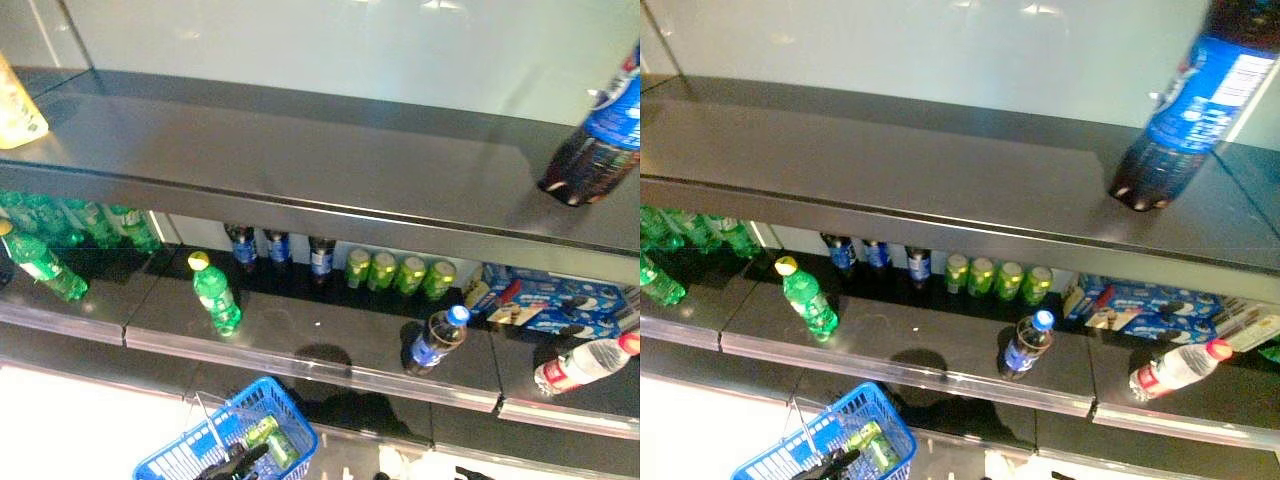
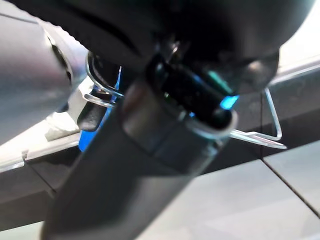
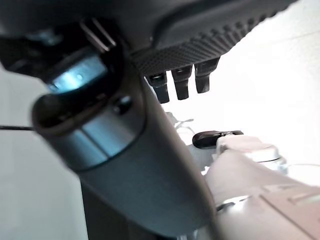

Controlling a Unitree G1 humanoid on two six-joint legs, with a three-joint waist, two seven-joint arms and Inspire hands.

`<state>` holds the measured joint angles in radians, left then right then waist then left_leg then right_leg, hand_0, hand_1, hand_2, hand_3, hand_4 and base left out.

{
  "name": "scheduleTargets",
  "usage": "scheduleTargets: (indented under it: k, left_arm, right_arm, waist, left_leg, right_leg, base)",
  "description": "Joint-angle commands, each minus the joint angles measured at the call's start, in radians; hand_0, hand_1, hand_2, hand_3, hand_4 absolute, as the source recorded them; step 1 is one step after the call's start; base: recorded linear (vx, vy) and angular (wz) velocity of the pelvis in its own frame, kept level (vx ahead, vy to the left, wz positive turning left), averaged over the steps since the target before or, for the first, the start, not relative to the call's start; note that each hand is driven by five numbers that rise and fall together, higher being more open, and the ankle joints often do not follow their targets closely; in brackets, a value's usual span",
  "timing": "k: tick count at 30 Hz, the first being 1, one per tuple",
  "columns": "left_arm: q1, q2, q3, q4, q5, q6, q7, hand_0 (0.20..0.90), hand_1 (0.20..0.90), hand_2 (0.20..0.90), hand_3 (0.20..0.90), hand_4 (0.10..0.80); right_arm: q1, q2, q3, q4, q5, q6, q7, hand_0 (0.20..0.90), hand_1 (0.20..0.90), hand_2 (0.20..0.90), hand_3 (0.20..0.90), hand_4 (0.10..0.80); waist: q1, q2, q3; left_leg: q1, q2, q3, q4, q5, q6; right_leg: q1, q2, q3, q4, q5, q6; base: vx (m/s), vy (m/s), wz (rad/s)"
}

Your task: Pick up the drink and place into the basket.

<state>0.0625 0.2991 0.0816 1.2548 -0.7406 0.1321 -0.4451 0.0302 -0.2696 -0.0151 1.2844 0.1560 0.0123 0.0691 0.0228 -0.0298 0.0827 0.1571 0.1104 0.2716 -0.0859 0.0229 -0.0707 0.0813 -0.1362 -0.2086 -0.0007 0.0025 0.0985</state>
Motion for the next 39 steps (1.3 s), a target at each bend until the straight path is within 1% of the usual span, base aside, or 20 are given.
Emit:
scheduleTargets:
  k: [1, 2, 3, 4, 5, 7, 9, 10, 11, 12, 13, 15, 16, 18, 19, 20, 25, 27, 33, 39]
  left_arm:
    - [-0.025, -0.01, 0.028, -0.109, -0.003, -0.055, -0.138, 0.3, 0.3, 0.3, 0.2, 0.1]
    - [-0.023, -0.015, 0.026, -0.131, -0.008, -0.048, -0.138, 0.3, 0.3, 0.3, 0.2, 0.1]
    - [-0.034, -0.016, 0.022, -0.139, -0.018, -0.042, -0.147, 0.3, 0.3, 0.3, 0.2, 0.1]
    - [-0.041, -0.018, 0.016, -0.134, -0.022, -0.044, -0.149, 0.3, 0.3, 0.3, 0.2, 0.1]
    - [-0.05, -0.021, 0.01, -0.132, -0.014, -0.045, -0.147, 0.3, 0.3, 0.3, 0.2, 0.1]
    - [-0.057, -0.019, 0.012, -0.139, -0.005, -0.037, -0.14, 0.3, 0.3, 0.3, 0.2, 0.1]
    - [-0.076, 0.005, 0.017, -0.142, 0.009, -0.028, -0.137, 0.3, 0.3, 0.3, 0.2, 0.1]
    - [-0.083, 0.013, 0.015, -0.141, 0.011, -0.027, -0.137, 0.3, 0.3, 0.3, 0.2, 0.1]
    - [-0.09, 0.032, 0.02, -0.133, -0.002, -0.032, -0.131, 0.3, 0.3, 0.3, 0.2, 0.1]
    - [-0.088, 0.038, 0.025, -0.129, -0.003, -0.035, -0.132, 0.3, 0.3, 0.3, 0.2, 0.1]
    - [-0.084, 0.043, 0.031, -0.12, 0.002, -0.042, -0.136, 0.3, 0.3, 0.3, 0.2, 0.1]
    - [-0.084, 0.043, 0.031, -0.12, 0.002, -0.042, -0.136, 0.3, 0.3, 0.3, 0.2, 0.1]
    - [-0.07, 0.043, 0.026, -0.095, -0.01, -0.065, -0.15, 0.3, 0.3, 0.3, 0.2, 0.1]
    - [-0.074, 0.035, 0.02, -0.086, -0.02, -0.074, -0.145, 0.3, 0.3, 0.3, 0.2, 0.1]
    - [-0.079, 0.03, 0.019, -0.083, -0.023, -0.076, -0.135, 0.3, 0.3, 0.3, 0.2, 0.1]
    - [-0.077, 0.029, 0.021, -0.083, -0.029, -0.076, -0.13, 0.3, 0.3, 0.3, 0.2, 0.1]
    - [-0.076, 0.024, 0.028, -0.094, 0.004, -0.061, -0.126, 0.3, 0.3, 0.3, 0.2, 0.1]
    - [-0.071, 0.02, 0.025, -0.096, -0.002, -0.063, -0.125, 0.3, 0.3, 0.3, 0.2, 0.1]
    - [-0.061, 0.014, 0.024, -0.104, -0.001, -0.059, -0.121, 0.3, 0.3, 0.3, 0.2, 0.1]
    - [-0.067, 0.01, 0.029, -0.094, -0.007, -0.041, -0.13, 0.3, 0.3, 0.3, 0.2, 0.1]
  right_arm:
    - [-0.018, -0.041, -0.005, 0.021, -0.035, 0.003, 0.012, 0.9, 0.9, 0.9, 0.9, 0.8]
    - [-0.014, -0.054, -0.004, 0.01, -0.049, 0.004, 0.012, 0.9, 0.9, 0.9, 0.9, 0.8]
    - [-0.02, -0.068, -0.006, 0.001, -0.016, 0.014, -0.01, 0.9, 0.9, 0.9, 0.9, 0.8]
    - [-0.025, -0.073, -0.011, 0.001, 0.004, 0.017, -0.023, 0.9, 0.9, 0.9, 0.9, 0.8]
    - [-0.027, -0.075, -0.015, 0.002, 0.033, 0.021, -0.036, 0.9, 0.9, 0.9, 0.9, 0.8]
    - [-0.02, -0.068, -0.027, 0.003, 0.013, 0.008, -0.034, 0.9, 0.9, 0.9, 0.9, 0.8]
    - [-0.007, -0.059, -0.035, 0.02, 0.026, -0.032, -0.024, 0.9, 0.9, 0.9, 0.9, 0.8]
    - [-0.005, -0.057, -0.037, 0.026, 0.034, -0.043, -0.022, 0.9, 0.9, 0.9, 0.9, 0.8]
    - [-0.001, -0.057, -0.042, 0.043, 0.017, -0.075, -0.001, 0.9, 0.9, 0.9, 0.9, 0.8]
    - [0.0, -0.058, -0.045, 0.044, 0.019, -0.081, 0.002, 0.9, 0.9, 0.9, 0.9, 0.8]
    - [-0.002, -0.06, -0.048, 0.042, 0.015, -0.079, 0.009, 0.9, 0.9, 0.9, 0.9, 0.8]
    - [-0.001, -0.06, -0.048, 0.042, 0.015, -0.079, 0.009, 0.9, 0.9, 0.9, 0.9, 0.8]
    - [-0.005, -0.059, -0.046, 0.046, 0.005, -0.078, 0.011, 0.9, 0.9, 0.9, 0.9, 0.8]
    - [-0.012, -0.055, -0.043, 0.054, -0.013, -0.074, 0.012, 0.9, 0.9, 0.9, 0.9, 0.8]
    - [-0.018, -0.052, -0.041, 0.063, -0.031, -0.073, 0.014, 0.9, 0.9, 0.9, 0.9, 0.8]
    - [-0.022, -0.048, -0.036, 0.064, -0.044, -0.062, 0.016, 0.9, 0.9, 0.9, 0.9, 0.8]
    - [-0.024, -0.035, -0.016, 0.048, -0.024, -0.048, 0.002, 0.9, 0.9, 0.9, 0.9, 0.8]
    - [-0.022, -0.037, -0.018, 0.035, -0.021, -0.037, -0.003, 0.9, 0.9, 0.9, 0.9, 0.8]
    - [-0.009, -0.044, -0.018, 0.013, -0.014, -0.026, -0.01, 0.9, 0.9, 0.9, 0.9, 0.8]
    - [-0.006, -0.049, -0.025, 0.03, -0.024, -0.027, -0.007, 0.9, 0.9, 0.9, 0.9, 0.8]
  waist:
    - [0.032, 0.009, -0.005]
    - [0.041, 0.007, 0.007]
    - [0.046, 0.002, 0.019]
    - [0.048, 0.001, 0.022]
    - [0.047, -0.001, 0.029]
    - [0.043, -0.012, 0.045]
    - [0.034, -0.025, 0.072]
    - [0.032, -0.026, 0.079]
    - [0.034, -0.029, 0.087]
    - [0.037, -0.025, 0.084]
    - [0.041, -0.018, 0.077]
    - [0.041, -0.019, 0.076]
    - [0.031, -0.002, 0.053]
    - [0.032, 0.001, 0.035]
    - [0.037, 0.002, 0.027]
    - [0.039, 0.001, 0.019]
    - [0.04, 0.0, 0.004]
    - [0.039, 0.0, 0.0]
    - [0.045, 0.001, -0.007]
    - [0.05, 0.003, -0.014]
  left_leg:
    - [-0.06, -0.029, -0.038, 0.084, -0.015, 0.033]
    - [-0.088, -0.044, -0.1, 0.13, -0.032, 0.038]
    - [-0.121, -0.065, -0.143, 0.193, -0.061, 0.048]
    - [-0.126, -0.073, -0.158, 0.19, -0.066, 0.053]
    - [-0.128, -0.079, -0.153, 0.181, -0.064, 0.057]
    - [-0.124, -0.094, -0.142, 0.173, -0.066, 0.062]
    - [-0.112, -0.104, -0.135, 0.159, -0.076, 0.069]
    - [-0.109, -0.104, -0.134, 0.155, -0.079, 0.072]
    - [-0.098, -0.102, -0.12, 0.141, -0.088, 0.078]
    - [-0.098, -0.099, -0.109, 0.137, -0.089, 0.081]
    - [-0.098, -0.098, -0.094, 0.133, -0.088, 0.088]
    - [-0.099, -0.099, -0.093, 0.132, -0.088, 0.088]
    - [-0.089, -0.105, -0.067, 0.103, -0.082, 0.109]
    - [-0.086, -0.114, -0.062, 0.09, -0.084, 0.115]
    - [-0.077, -0.114, -0.056, 0.079, -0.082, 0.111]
    - [-0.068, -0.112, -0.05, 0.071, -0.081, 0.107]
    - [-0.046, -0.078, -0.024, 0.064, -0.066, 0.082]
    - [-0.04, -0.066, -0.015, 0.063, -0.061, 0.07]
    - [-0.025, -0.045, -0.019, 0.045, -0.046, 0.044]
    - [-0.014, -0.045, -0.034, 0.018, -0.037, 0.036]
  right_leg:
    - [0.003, -0.013, 0.009, 0.084, 0.018, 0.017]
    - [-0.008, -0.012, 0.029, 0.093, 0.001, 0.006]
    - [-0.027, -0.016, 0.043, 0.105, -0.011, -0.006]
    - [-0.035, -0.018, 0.043, 0.109, -0.012, -0.005]
    - [-0.041, -0.025, 0.037, 0.11, -0.008, -0.003]
    - [-0.076, -0.062, 0.037, 0.132, 0.059, 0.034]
    - [-0.14, -0.104, 0.072, 0.146, 0.173, 0.081]
    - [-0.15, -0.112, 0.078, 0.145, 0.189, 0.088]
    - [-0.167, -0.14, 0.069, 0.158, 0.219, 0.104]
    - [-0.166, -0.149, 0.051, 0.177, 0.214, 0.105]
    - [-0.162, -0.148, 0.042, 0.214, 0.197, 0.1]
    - [-0.164, -0.148, 0.043, 0.215, 0.197, 0.1]
    - [-0.165, -0.109, 0.061, 0.289, 0.157, 0.08]
    - [-0.16, -0.107, 0.047, 0.259, 0.146, 0.068]
    - [-0.134, -0.109, 0.022, 0.205, 0.128, 0.065]
    - [-0.113, -0.107, 0.013, 0.172, 0.116, 0.063]
    - [-0.042, -0.071, 0.003, 0.095, 0.051, 0.051]
    - [-0.023, -0.065, -0.004, 0.073, 0.037, 0.044]
    - [0.019, -0.057, -0.039, 0.025, 0.025, 0.031]
    - [0.03, -0.056, -0.054, 0.015, 0.025, 0.033]
  base:
    - [-0.023, 0.06, -0.01]
    - [-0.141, 0.134, -0.08]
    - [-0.187, 0.185, -0.34]
    - [-0.199, 0.244, -0.54]
    - [-0.156, 0.248, -0.6]
    - [-0.143, 0.142, -0.35]
    - [-0.182, -0.011, -0.43]
    - [-0.264, -0.021, -0.65]
    - [-0.269, 0.015, -0.64]
    - [-0.311, 0.041, -0.94]
    - [-0.172, 0.037, -0.78]
    - [-0.11, 0.021, -0.57]
    - [-0.177, -0.005, -0.25]
    - [-0.142, -0.099, -0.3]
    - [-0.036, -0.185, -0.42]
    - [-0.008, -0.202, -0.41]
    - [-0.014, -0.143, -0.27]
    - [-0.016, -0.067, -0.01]
    - [-0.001, -0.024, 0.1]
    - [0.005, 0.013, 0.1]
